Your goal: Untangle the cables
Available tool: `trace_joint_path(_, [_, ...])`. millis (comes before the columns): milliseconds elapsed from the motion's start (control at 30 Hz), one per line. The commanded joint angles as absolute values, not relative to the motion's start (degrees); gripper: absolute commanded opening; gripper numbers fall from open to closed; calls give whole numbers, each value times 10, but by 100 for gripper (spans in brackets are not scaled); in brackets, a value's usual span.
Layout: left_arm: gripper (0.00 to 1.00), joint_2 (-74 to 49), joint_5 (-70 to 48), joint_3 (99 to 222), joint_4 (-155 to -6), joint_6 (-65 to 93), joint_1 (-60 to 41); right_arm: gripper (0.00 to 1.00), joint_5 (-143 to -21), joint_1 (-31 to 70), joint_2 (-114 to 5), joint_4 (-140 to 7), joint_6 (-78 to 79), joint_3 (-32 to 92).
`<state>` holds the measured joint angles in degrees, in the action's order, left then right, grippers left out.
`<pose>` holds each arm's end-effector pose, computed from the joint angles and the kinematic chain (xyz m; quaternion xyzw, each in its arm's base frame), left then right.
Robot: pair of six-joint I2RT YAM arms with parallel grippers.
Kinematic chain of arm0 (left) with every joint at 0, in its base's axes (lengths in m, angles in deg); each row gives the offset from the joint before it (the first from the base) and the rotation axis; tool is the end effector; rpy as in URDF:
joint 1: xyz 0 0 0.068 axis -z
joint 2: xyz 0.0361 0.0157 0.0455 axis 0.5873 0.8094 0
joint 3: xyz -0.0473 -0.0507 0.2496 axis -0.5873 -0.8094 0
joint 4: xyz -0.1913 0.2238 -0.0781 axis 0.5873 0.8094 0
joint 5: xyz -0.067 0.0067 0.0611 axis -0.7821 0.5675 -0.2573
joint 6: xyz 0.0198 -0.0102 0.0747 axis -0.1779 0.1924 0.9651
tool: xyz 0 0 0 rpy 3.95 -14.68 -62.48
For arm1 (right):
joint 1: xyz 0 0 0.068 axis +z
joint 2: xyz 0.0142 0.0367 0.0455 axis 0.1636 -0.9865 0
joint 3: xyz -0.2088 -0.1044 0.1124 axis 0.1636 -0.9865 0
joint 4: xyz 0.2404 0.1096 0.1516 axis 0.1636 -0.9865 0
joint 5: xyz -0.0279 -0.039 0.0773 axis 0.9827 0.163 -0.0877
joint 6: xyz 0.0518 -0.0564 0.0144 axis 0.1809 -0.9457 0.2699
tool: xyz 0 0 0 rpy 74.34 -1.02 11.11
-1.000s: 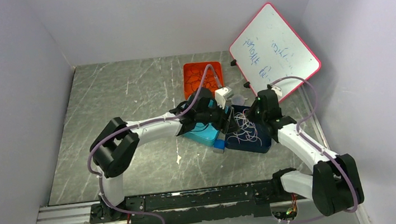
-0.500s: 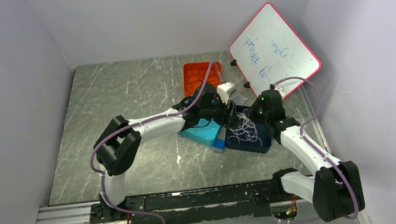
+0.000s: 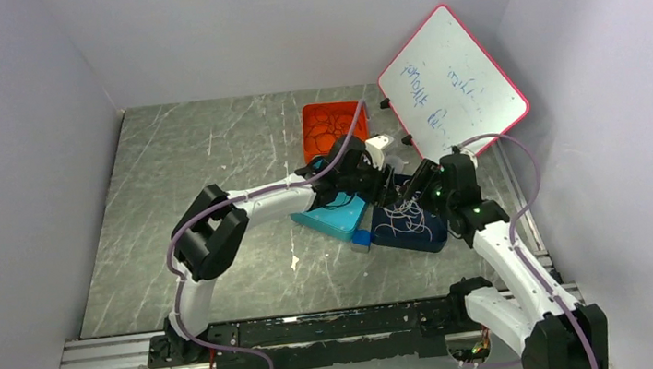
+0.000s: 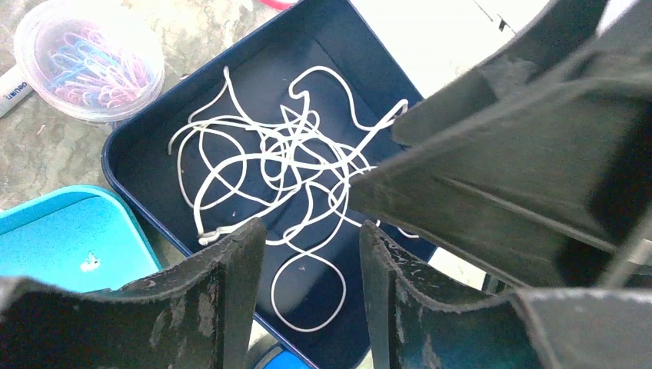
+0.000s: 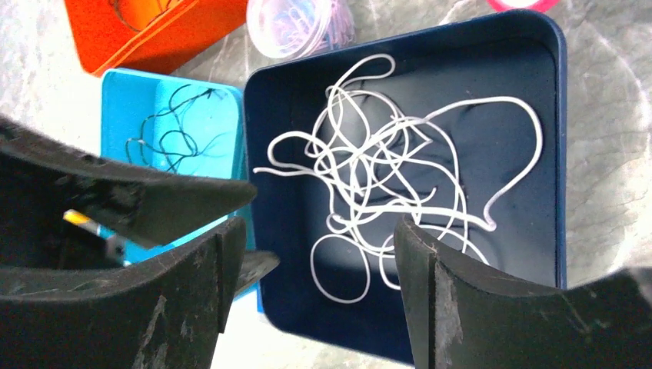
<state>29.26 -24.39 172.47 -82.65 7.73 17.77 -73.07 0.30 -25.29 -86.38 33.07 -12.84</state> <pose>0.2934 -0.4412 0.1601 0.3504 0.7775 -0.4210 0.3091 0.2655 0.0439 0.1827 0.2357 0.8733 0.1683 0.3917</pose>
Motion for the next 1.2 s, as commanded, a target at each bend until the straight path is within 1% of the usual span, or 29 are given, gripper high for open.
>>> trace_joint_path(0, [53,310,-239,1752,-827,90,180,74,-772,-2,-230,-901,335,-100])
trace_joint_path(100, [53,313,-238,1752,-829,89,180,74,-789,-2,-215,-902,338,-103])
trace_joint_path(233, [52,304,-231,1738,-832,88,180,74,-765,-2,-191,-908,339,-95])
trace_joint_path(300, [52,297,-227,1732,-834,88,180,72,-755,-2,-185,-914,330,-82])
trace_joint_path(400, [52,288,-224,1731,-830,88,179,66,-730,-2,-183,-927,316,-68])
trace_joint_path(500, [52,272,-217,1725,-831,90,179,56,-692,-2,-190,-934,303,-65])
trace_joint_path(667, [50,227,-186,1701,-832,93,179,38,-655,-3,-224,-894,286,-76])
trace_joint_path(733, [49,206,-171,1682,-834,92,179,33,-654,-2,-248,-866,276,-80])
trace_joint_path(867, [48,164,-130,1644,-829,96,177,27,-687,-3,-307,-826,250,-82])
trace_joint_path(1000, [48,130,-107,1610,-826,88,164,25,-705,-3,-346,-797,244,-106])
trace_joint_path(1167, [48,106,-105,1576,-828,71,141,23,-732,-2,-363,-758,269,-156])
